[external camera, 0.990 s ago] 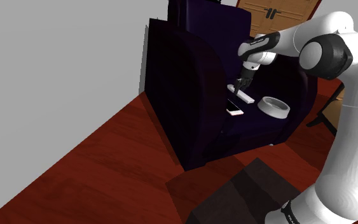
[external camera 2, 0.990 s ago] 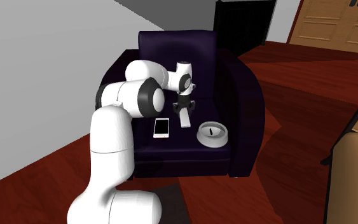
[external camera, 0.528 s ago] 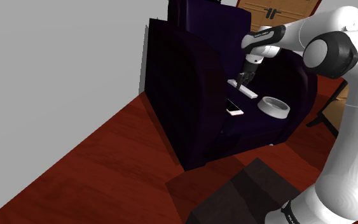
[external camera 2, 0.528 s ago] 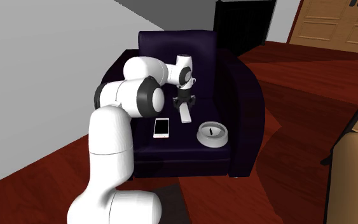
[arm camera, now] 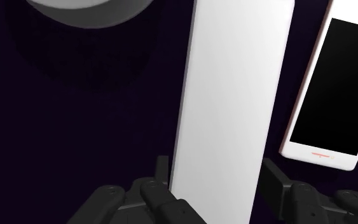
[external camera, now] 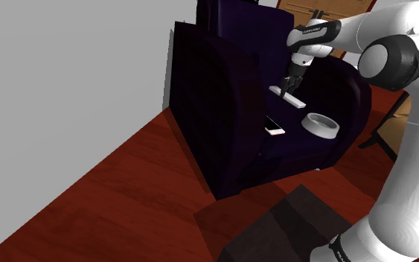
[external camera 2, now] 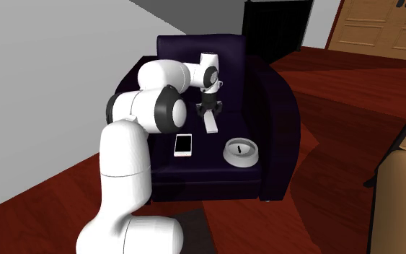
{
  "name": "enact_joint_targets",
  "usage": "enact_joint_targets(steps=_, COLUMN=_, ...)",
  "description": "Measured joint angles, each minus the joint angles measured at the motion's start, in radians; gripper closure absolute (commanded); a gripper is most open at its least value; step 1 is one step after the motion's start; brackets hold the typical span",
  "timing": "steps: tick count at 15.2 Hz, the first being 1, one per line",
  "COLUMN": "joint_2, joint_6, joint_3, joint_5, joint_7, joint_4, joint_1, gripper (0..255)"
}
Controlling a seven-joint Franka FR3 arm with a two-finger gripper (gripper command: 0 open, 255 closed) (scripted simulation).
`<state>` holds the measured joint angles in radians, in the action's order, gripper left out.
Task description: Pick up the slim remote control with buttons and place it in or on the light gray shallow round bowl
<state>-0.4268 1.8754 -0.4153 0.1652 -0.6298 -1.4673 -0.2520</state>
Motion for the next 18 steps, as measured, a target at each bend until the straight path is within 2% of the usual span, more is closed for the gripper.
enact_joint_targets(steps=3, joint_2=0.001, joint_6=-0.035, joint_3=-0.001, joint_5=-0.002, joint_7=0.002, joint_4=0.034, joint_1=-0.003, gripper=255)
enact_joint_targets(steps=9, joint_2=0.099, joint_6=0.000, joint_3=-0.037, joint_5=-0.027, joint_7=-0.078, joint_4=-0.096, joint_1=-0.038, gripper=255)
enact_joint_targets(steps=18, joint_2=0.208, joint_6=0.037, joint_3=-0.106, joint_5=-0.056, joint_7=-0.241, joint_4=-0.237, joint_1=-0.127, gripper=255)
